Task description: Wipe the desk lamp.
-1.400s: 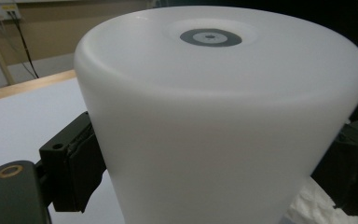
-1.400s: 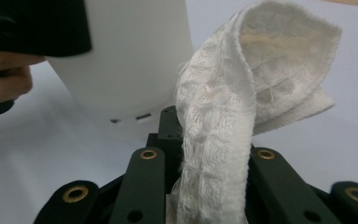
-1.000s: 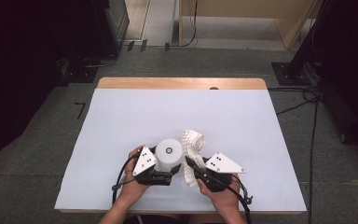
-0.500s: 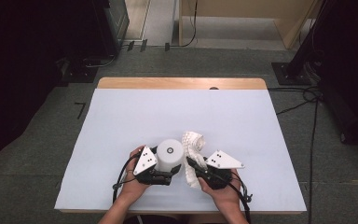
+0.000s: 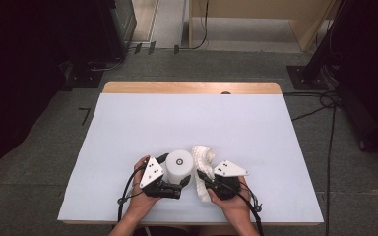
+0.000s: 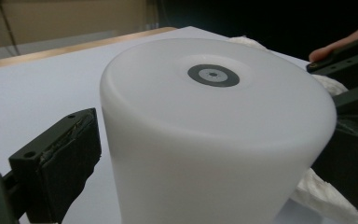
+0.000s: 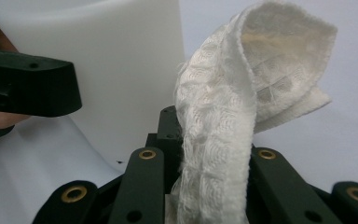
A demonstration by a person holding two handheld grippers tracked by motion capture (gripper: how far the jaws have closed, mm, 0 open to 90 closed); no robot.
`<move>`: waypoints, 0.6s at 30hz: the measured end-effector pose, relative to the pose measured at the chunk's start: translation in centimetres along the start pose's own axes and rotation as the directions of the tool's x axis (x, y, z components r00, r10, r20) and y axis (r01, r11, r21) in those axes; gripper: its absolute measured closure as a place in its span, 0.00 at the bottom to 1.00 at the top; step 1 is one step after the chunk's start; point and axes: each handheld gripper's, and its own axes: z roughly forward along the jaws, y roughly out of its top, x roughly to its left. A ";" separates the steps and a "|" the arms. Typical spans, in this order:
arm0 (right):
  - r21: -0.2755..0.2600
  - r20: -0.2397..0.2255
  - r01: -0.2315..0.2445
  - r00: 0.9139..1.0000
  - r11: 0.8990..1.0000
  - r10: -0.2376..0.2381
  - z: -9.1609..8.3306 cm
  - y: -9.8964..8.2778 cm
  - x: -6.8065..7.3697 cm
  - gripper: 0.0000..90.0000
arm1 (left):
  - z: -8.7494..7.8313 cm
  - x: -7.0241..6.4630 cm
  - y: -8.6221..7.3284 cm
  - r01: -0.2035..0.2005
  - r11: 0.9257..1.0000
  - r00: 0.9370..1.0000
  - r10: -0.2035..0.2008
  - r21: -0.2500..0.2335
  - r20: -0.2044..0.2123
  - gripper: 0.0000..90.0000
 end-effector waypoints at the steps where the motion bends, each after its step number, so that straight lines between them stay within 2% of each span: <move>1: 0.001 -0.002 -0.002 1.000 1.000 0.002 0.0 0.0 0.1 0.83 | 0.1 -0.3 -0.1 0.001 1.000 1.000 0.000 0.006 -0.028 0.00; 5: 0.017 -0.003 -0.007 1.000 1.000 0.007 0.2 -0.3 0.2 0.83 | 0.6 -1.0 -0.1 -0.004 1.000 0.996 0.006 0.025 -0.086 0.00; 8: 0.029 -0.010 -0.014 1.000 0.999 0.014 0.4 -0.5 0.2 0.83 | 0.6 -1.2 0.0 -0.011 1.000 0.995 0.013 0.013 -0.095 0.09; 11: 0.032 -0.014 -0.019 1.000 0.999 0.019 0.4 -0.4 0.2 0.83 | 0.5 -1.0 0.1 -0.010 1.000 0.996 0.012 0.020 -0.084 0.10; 13: 0.022 -0.029 -0.022 0.999 1.000 0.022 0.4 -0.2 0.1 0.83 | 0.3 -0.6 0.2 -0.008 1.000 0.999 0.008 0.015 -0.051 0.10; 14: 0.002 -0.036 -0.018 0.999 1.000 0.018 0.0 0.2 0.2 0.83 | 0.2 -0.3 0.2 -0.016 1.000 1.000 0.016 0.013 -0.018 0.10; 18: -0.087 -0.041 -0.002 0.999 0.996 -0.001 -2.0 1.9 0.8 0.84 | 0.0 -0.2 0.3 -0.033 0.999 0.999 0.033 0.009 0.018 0.10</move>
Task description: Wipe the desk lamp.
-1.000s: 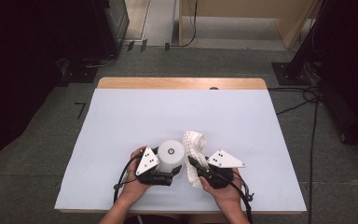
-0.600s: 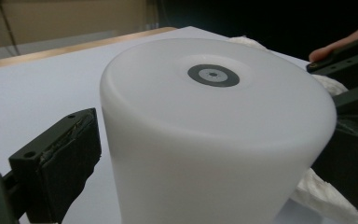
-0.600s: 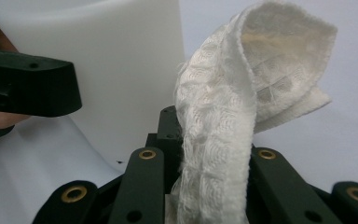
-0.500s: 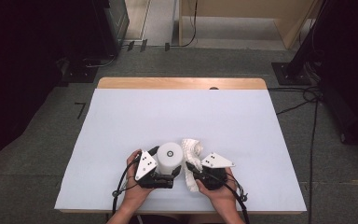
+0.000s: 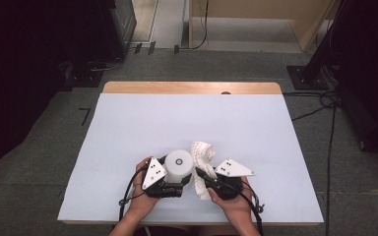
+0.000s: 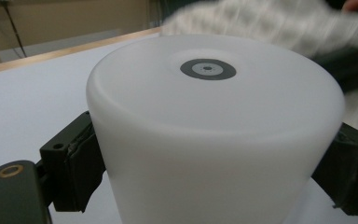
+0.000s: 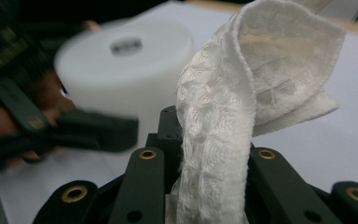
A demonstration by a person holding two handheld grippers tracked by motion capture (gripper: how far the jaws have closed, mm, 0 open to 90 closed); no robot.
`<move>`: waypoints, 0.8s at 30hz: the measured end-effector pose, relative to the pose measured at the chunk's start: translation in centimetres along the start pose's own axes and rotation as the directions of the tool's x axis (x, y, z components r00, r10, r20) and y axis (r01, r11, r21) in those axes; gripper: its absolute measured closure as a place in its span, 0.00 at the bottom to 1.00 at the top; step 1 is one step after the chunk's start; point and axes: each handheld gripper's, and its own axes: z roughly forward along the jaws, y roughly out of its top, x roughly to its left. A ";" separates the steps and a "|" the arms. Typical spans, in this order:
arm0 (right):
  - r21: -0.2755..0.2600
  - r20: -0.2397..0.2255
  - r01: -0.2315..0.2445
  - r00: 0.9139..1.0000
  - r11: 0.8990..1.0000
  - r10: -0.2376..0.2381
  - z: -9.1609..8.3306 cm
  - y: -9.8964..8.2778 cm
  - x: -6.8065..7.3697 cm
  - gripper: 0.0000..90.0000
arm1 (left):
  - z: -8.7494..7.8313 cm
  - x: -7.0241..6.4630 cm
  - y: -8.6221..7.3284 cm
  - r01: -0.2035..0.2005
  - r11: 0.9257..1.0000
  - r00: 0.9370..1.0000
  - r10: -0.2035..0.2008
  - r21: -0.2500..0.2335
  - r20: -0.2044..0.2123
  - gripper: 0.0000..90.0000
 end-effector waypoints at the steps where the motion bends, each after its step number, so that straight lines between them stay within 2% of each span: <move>1: -0.029 0.001 0.013 1.000 0.999 -0.013 -0.6 0.6 0.2 0.84 | -0.1 0.0 0.1 0.000 1.000 1.000 0.000 -0.007 0.011 0.10; 3: -0.079 -0.008 0.025 1.000 0.997 -0.026 -1.7 1.4 0.4 0.84 | -0.4 -0.1 0.5 -0.002 1.000 1.000 0.003 -0.028 0.029 0.10; 5: -0.092 -0.007 0.039 0.999 0.995 -0.040 -2.2 1.6 0.6 0.84 | -0.7 0.0 1.1 -0.009 0.999 0.999 0.011 -0.052 0.034 0.10; 8: -0.043 -0.004 0.034 0.999 0.998 -0.034 -1.2 0.7 0.5 0.84 | -1.2 0.2 1.7 -0.002 0.997 1.000 0.004 -0.081 0.031 0.10; 9: -0.043 -0.004 0.034 0.999 0.998 -0.034 -1.2 0.7 0.5 0.84 | -1.2 0.2 1.7 -0.002 0.997 1.000 0.004 -0.081 0.031 0.10; 10: 0.021 -0.003 0.026 1.000 0.999 -0.026 0.0 -0.3 0.3 0.84 | -1.4 0.5 1.8 0.005 0.996 1.000 -0.002 -0.085 0.031 0.10; 13: 0.046 -0.003 0.015 1.000 0.999 -0.015 0.5 -0.7 0.1 0.84 | -1.3 0.7 1.6 0.008 0.997 0.999 -0.005 -0.081 0.035 0.10; 16: 0.008 -0.008 0.015 1.000 1.000 -0.015 -0.1 0.0 0.2 0.84 | -0.6 1.1 0.9 -0.004 0.999 1.000 0.005 -0.050 0.030 0.10; 19: -0.029 0.001 0.016 1.000 0.999 -0.016 -0.9 0.6 -0.1 0.84 | -0.1 1.5 0.2 0.005 1.000 1.000 -0.005 -0.021 0.016 0.10; 22: -0.027 0.015 0.003 1.000 1.000 -0.003 -1.1 0.5 -0.7 0.84 | -0.1 1.7 -0.3 0.007 1.000 1.000 -0.007 -0.010 0.002 0.10; 24: -0.012 0.023 -0.011 1.000 1.000 0.011 -0.8 0.1 -1.1 0.84 | -0.1 1.8 -0.6 0.023 1.000 1.000 -0.023 -0.022 -0.001 0.10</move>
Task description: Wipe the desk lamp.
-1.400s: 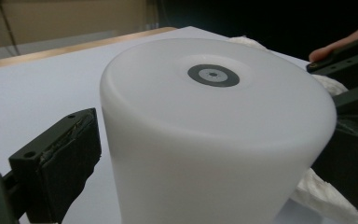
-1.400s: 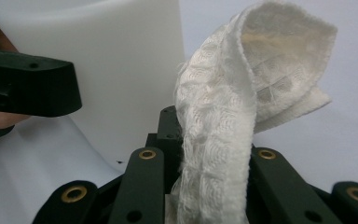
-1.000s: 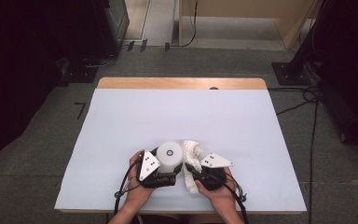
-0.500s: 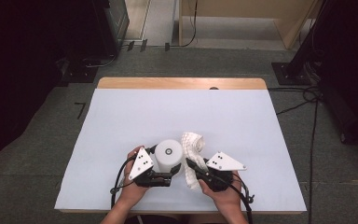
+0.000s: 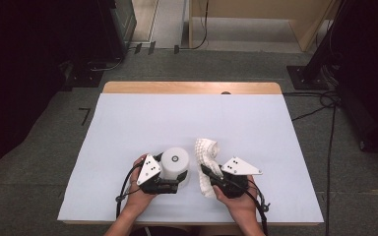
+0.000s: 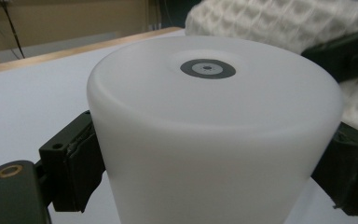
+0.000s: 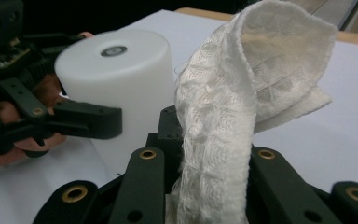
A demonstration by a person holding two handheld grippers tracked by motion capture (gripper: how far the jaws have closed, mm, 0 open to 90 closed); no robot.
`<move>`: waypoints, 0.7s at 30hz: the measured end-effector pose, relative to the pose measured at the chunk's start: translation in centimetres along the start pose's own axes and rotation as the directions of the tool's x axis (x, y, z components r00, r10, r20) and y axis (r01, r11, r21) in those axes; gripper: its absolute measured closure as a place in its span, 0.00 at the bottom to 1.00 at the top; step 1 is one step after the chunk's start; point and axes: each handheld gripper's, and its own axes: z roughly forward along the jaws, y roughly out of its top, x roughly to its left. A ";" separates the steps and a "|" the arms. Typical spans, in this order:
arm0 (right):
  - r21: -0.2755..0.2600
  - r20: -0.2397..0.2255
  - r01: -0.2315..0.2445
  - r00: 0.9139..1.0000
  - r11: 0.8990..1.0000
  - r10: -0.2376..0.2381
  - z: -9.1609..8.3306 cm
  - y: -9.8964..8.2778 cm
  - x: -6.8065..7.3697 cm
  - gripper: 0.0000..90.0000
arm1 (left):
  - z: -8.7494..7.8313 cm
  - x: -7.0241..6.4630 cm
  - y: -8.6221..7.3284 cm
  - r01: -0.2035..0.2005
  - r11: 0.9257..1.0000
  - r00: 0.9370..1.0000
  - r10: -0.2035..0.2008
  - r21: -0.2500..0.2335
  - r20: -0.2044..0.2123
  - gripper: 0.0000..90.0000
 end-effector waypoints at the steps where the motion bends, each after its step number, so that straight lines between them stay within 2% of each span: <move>1: 0.008 0.002 0.005 1.000 1.000 -0.005 0.2 -0.2 -0.1 0.84 | 0.0 0.0 -0.1 0.018 1.000 1.000 -0.018 -0.011 -0.006 0.10; 4: 0.058 0.004 -0.002 1.000 0.998 0.002 1.2 -1.0 0.0 0.84 | 0.1 -0.1 -0.2 0.032 0.999 0.999 -0.032 -0.023 -0.016 0.10; 6: 0.090 0.008 -0.013 1.000 0.996 0.012 2.1 -1.9 0.2 0.84 | 0.1 -0.2 -0.2 0.017 1.000 1.000 -0.017 -0.020 -0.016 0.10; 8: 0.118 -0.017 -0.018 1.000 0.993 0.020 2.8 -2.5 0.7 0.84 | 0.0 -0.4 0.0 -0.003 1.000 1.000 0.003 -0.017 -0.007 0.10; 11: 0.111 -0.043 -0.009 0.999 0.994 0.013 3.2 -2.6 1.6 0.84 | -0.6 -0.5 0.9 -0.047 0.999 0.999 0.046 -0.017 -0.017 0.10; 15: 0.104 -0.088 -0.017 0.996 0.994 0.026 3.4 -2.5 2.0 0.84 | -1.1 -0.2 1.4 -0.053 0.998 0.999 0.053 -0.022 0.001 0.10; 18: 0.130 -0.076 -0.037 0.996 0.991 0.047 3.5 -2.7 1.5 0.84 | -0.4 -0.4 0.9 -0.091 0.995 0.996 0.090 0.028 0.009 0.10; 19: 0.121 -0.062 -0.051 0.996 0.991 0.059 3.2 -2.6 1.1 0.84 | -0.4 -0.4 0.9 -0.091 0.995 0.996 0.090 0.028 0.009 0.10; 20: 0.108 -0.046 -0.068 0.996 0.992 0.073 2.8 -2.4 0.7 0.84 | -0.1 -0.9 0.8 -0.118 0.992 0.993 0.118 0.034 0.012 0.10; 21: 0.087 -0.032 -0.080 0.996 0.993 0.083 2.3 -2.0 0.3 0.84 | 0.1 -1.0 0.9 -0.121 0.992 0.992 0.120 0.035 0.021 0.10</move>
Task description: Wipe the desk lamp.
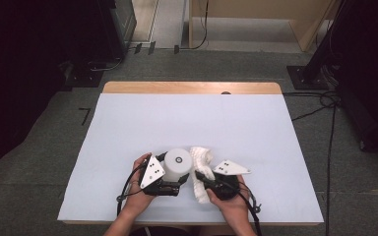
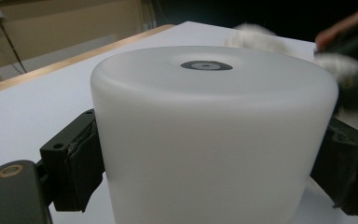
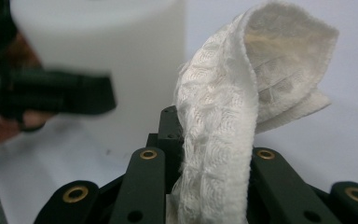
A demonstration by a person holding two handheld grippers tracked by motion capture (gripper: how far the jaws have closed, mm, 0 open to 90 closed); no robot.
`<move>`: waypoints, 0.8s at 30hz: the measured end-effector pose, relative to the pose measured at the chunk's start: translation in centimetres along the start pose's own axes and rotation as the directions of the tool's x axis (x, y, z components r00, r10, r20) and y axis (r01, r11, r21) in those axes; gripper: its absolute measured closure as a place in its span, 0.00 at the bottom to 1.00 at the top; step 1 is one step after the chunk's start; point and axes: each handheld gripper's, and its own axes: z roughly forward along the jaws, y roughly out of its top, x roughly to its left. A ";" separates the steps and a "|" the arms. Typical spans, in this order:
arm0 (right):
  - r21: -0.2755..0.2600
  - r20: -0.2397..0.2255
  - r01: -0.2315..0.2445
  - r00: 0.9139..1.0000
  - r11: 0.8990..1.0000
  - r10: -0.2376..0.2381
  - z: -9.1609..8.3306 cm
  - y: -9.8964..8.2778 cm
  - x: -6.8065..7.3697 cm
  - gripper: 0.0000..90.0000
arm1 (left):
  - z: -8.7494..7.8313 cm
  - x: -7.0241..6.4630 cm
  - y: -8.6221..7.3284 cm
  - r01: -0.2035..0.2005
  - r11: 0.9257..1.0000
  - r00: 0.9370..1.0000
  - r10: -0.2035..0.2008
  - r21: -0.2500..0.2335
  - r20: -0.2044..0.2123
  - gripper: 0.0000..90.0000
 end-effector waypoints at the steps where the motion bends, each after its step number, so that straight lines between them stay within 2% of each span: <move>1: -0.027 0.022 -0.003 1.000 1.000 0.004 -0.7 0.5 -0.2 0.84 | 0.2 -0.2 0.0 -0.007 1.000 1.000 0.007 0.000 0.010 0.10; 3: -0.082 0.065 0.038 0.997 0.996 -0.032 -2.2 1.8 -0.1 0.84 | 0.5 -0.5 0.1 -0.025 1.000 1.000 0.025 -0.009 0.015 0.10; 5: -0.134 0.062 0.077 0.996 0.988 -0.069 -3.5 3.2 0.6 0.84 | 0.9 -0.6 0.2 -0.033 0.999 0.999 0.033 -0.019 0.043 0.10; 6: -0.149 0.065 0.101 0.994 0.984 -0.092 -4.0 3.9 0.9 0.84 | 1.1 -0.7 0.2 -0.041 0.999 0.998 0.042 -0.021 0.047 0.10; 7: -0.172 0.049 0.111 0.993 0.979 -0.104 -4.4 4.4 1.0 0.84 | 1.2 -0.8 0.2 -0.051 0.998 0.998 0.052 -0.022 0.047 0.10; 9: -0.186 0.031 0.087 0.996 0.979 -0.083 -4.6 4.9 1.0 0.84 | 1.4 -1.4 0.4 -0.085 0.996 0.995 0.086 -0.022 0.043 0.10; 11: -0.150 0.006 0.053 0.999 0.987 -0.052 -4.1 5.3 0.6 0.84 | 1.6 -2.3 0.7 -0.145 0.989 0.989 0.145 -0.015 0.035 0.10; 12: -0.141 -0.017 0.031 0.999 0.989 -0.034 -3.9 5.3 0.5 0.84 | 1.6 -2.3 0.7 -0.145 0.989 0.989 0.145 -0.015 0.035 0.10; 13: -0.134 -0.037 0.022 0.999 0.991 -0.027 -3.7 5.4 0.5 0.84 | 1.9 -3.1 1.0 -0.189 0.982 0.982 0.189 -0.008 0.028 0.10; 14: -0.116 -0.050 0.024 0.998 0.993 -0.030 -3.5 5.4 0.9 0.84 | 1.9 -3.3 1.1 -0.201 0.980 0.979 0.201 -0.003 0.025 0.10; 15: -0.116 -0.055 0.044 0.997 0.992 -0.050 -3.4 5.4 1.4 0.83 | 1.9 -3.3 1.1 -0.202 0.979 0.979 0.202 0.001 0.025 0.10; 17: -0.118 -0.063 0.049 0.996 0.992 -0.057 -3.4 5.5 1.9 0.83 | 1.9 -3.3 1.0 -0.199 0.980 0.980 0.199 -0.002 0.028 0.10; 19: -0.120 -0.123 0.029 0.991 0.992 -0.044 -3.4 5.5 2.3 0.83 | 1.8 -3.3 1.0 -0.212 0.977 0.977 0.212 0.000 0.030 0.10; 20: -0.122 -0.122 0.029 0.992 0.992 -0.044 -3.3 5.5 2.3 0.83 | 1.7 -3.3 1.0 -0.214 0.977 0.976 0.214 0.000 0.029 0.10; 21: -0.119 -0.094 0.041 0.994 0.992 -0.052 -3.2 5.4 2.2 0.83 | 1.6 -3.2 1.0 -0.211 0.977 0.977 0.211 -0.001 0.031 0.10; 22: -0.111 -0.041 0.041 0.998 0.993 -0.046 -3.0 5.3 1.4 0.84 | 1.5 -3.1 0.9 -0.204 0.979 0.978 0.204 -0.003 0.039 0.10; 23: -0.107 -0.022 0.026 0.999 0.994 -0.029 -3.0 5.1 1.0 0.84 | 1.5 -2.6 0.8 -0.166 0.986 0.985 0.166 -0.005 0.050 0.10; 24: -0.107 -0.022 0.026 0.999 0.994 -0.029 -3.0 5.1 1.0 0.84 | 1.5 -2.6 0.8 -0.166 0.986 0.985 0.166 -0.005 0.050 0.10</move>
